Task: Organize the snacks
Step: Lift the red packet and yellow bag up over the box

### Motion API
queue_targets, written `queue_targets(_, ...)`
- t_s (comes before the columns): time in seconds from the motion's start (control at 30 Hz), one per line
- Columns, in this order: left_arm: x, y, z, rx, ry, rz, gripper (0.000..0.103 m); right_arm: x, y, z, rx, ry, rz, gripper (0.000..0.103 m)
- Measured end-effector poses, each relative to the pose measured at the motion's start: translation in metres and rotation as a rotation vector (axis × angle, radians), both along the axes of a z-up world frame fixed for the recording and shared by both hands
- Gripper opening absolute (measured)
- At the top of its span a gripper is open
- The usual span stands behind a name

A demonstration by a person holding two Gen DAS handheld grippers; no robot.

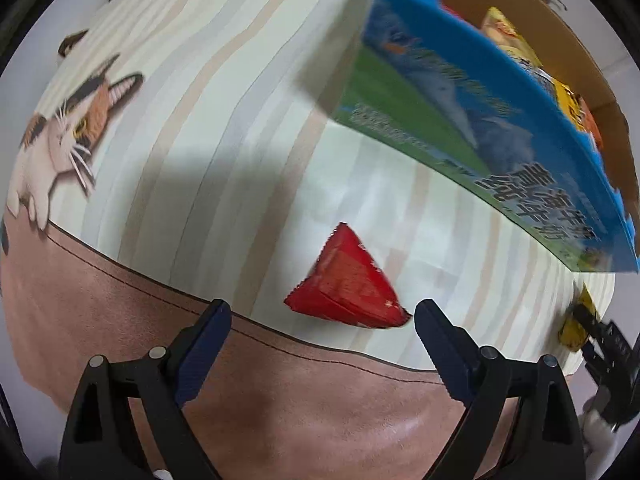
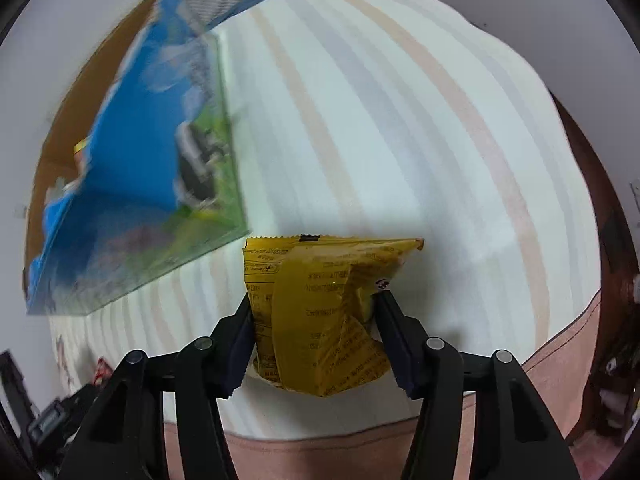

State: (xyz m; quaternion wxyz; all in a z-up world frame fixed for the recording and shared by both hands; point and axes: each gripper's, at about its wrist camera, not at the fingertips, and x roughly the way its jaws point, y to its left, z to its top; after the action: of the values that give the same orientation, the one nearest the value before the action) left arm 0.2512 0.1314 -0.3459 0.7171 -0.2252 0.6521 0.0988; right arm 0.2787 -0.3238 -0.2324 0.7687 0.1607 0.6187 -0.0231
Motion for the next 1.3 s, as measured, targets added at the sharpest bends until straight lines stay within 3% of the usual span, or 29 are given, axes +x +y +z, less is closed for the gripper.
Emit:
queue_targets(0.27,0.01,0.002,-0.033,-0.116,0.027,0.02,0.09,-0.04,0.035,-0.006,0.073,0.038,0.083,0.059)
queue_targets(0.33,0.009,0.0,-0.037,-0.093,0.025,0.014,0.055,-0.048,0.045,-0.01,0.075,0.048,0.106,0.058)
queue_targets(0.43,0.006,-0.002,-0.034,-0.068,0.013,-0.019,0.047,-0.056,0.06,-0.01,0.079,0.05,0.14,0.057)
queue_targets(0.53,-0.001,-0.008,-0.027,-0.059,-0.001,-0.031,0.046,-0.067,0.082,-0.002,0.094,0.045,0.169,0.053)
queue_targets(0.73,-0.03,-0.026,-0.004,-0.116,-0.026,-0.056,0.046,-0.076,0.115,0.018,0.15,0.008,0.222,0.053)
queue_targets(0.87,-0.046,-0.041,0.022,-0.159,-0.064,-0.09,0.046,-0.071,0.134,0.039,0.192,-0.027,0.248,0.051)
queue_targets(1.0,-0.041,-0.047,0.067,-0.18,-0.148,-0.122,0.046,-0.065,0.146,0.074,0.229,-0.088,0.28,0.051)
queue_targets(1.13,-0.007,-0.046,0.114,-0.198,-0.236,-0.162,0.046,-0.05,0.134,0.118,0.257,-0.154,0.306,0.051)
queue_targets(1.3,0.045,-0.048,0.163,-0.164,-0.323,-0.219,0.046,-0.007,0.128,0.165,0.258,-0.235,0.323,0.051)
